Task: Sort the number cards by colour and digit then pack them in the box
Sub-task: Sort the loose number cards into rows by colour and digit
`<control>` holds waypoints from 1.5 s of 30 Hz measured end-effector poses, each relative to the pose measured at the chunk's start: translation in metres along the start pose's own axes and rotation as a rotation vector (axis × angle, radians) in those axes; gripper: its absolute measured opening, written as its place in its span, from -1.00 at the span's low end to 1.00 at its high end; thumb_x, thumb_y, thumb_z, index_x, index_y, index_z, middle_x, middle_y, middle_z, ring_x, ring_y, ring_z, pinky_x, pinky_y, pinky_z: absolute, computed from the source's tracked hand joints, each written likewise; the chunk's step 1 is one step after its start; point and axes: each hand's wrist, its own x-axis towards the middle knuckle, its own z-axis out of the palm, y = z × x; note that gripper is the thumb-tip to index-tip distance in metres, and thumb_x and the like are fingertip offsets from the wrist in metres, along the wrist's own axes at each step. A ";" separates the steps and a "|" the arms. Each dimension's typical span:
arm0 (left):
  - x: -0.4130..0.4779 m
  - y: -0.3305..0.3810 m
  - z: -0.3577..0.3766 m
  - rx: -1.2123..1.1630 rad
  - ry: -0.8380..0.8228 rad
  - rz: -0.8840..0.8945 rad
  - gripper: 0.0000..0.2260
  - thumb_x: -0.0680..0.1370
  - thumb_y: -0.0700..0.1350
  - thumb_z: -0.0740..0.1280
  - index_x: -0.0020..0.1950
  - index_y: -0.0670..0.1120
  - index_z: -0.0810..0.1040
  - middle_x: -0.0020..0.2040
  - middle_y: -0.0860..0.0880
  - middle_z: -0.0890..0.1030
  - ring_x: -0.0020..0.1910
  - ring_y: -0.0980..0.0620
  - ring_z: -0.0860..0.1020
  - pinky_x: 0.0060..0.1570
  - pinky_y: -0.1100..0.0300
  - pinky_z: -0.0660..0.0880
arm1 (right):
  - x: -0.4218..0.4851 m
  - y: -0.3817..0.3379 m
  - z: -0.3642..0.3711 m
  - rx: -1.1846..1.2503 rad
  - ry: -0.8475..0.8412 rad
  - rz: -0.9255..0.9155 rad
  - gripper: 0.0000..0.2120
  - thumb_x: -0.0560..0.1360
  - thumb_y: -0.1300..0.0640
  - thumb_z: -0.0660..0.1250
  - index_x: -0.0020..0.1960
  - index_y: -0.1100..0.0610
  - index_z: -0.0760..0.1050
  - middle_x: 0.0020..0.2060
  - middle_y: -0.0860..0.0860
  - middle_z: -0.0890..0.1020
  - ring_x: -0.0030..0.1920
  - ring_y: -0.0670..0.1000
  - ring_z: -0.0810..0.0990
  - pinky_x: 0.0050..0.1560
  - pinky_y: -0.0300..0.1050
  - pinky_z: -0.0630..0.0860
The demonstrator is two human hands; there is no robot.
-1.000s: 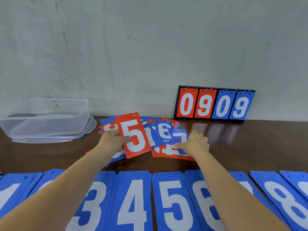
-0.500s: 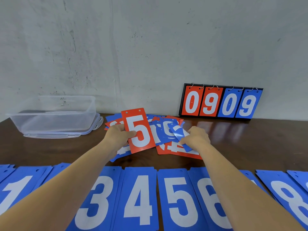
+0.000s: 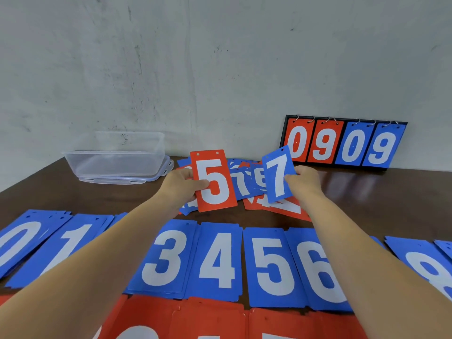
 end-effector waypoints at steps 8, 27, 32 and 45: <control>-0.037 -0.011 -0.017 -0.049 0.010 0.024 -0.87 0.51 -0.17 0.43 0.03 -0.05 0.56 0.08 -0.10 0.66 0.01 -0.07 0.64 0.03 0.03 0.60 | -0.037 -0.019 -0.027 0.134 -0.040 -0.009 -0.90 0.56 0.20 0.33 0.05 0.21 0.48 0.16 0.11 0.58 0.16 0.10 0.56 -0.09 -0.11 0.48; -0.143 -0.033 -0.004 0.081 -0.135 0.046 -0.67 0.47 -0.06 0.46 0.20 0.04 0.49 -0.04 0.00 0.65 -0.15 0.01 0.64 -0.27 0.22 0.52 | -0.140 -0.019 -0.095 0.086 -0.040 0.061 -0.75 0.51 0.29 0.37 0.16 0.38 0.51 0.06 0.18 0.62 -0.01 0.11 0.60 -0.02 0.03 0.58; -0.185 -0.032 0.016 0.065 -0.225 0.040 -0.65 0.49 -0.07 0.45 0.23 0.07 0.45 -0.09 0.01 0.65 -0.32 0.16 0.62 -0.42 0.33 0.52 | -0.169 0.004 -0.126 0.064 0.004 0.097 -0.71 0.50 0.30 0.37 0.19 0.40 0.50 0.08 0.23 0.63 -0.08 0.08 0.59 -0.23 -0.11 0.51; -0.250 -0.045 0.045 0.442 -0.201 0.199 -0.46 0.50 -0.07 0.44 0.43 -0.01 0.31 -0.17 0.03 0.67 -0.25 0.19 0.59 -0.30 0.34 0.49 | -0.189 0.052 -0.179 -0.012 0.118 0.089 -0.62 0.49 0.34 0.37 0.22 0.52 0.42 0.17 0.41 0.52 0.06 0.36 0.59 0.06 0.19 0.57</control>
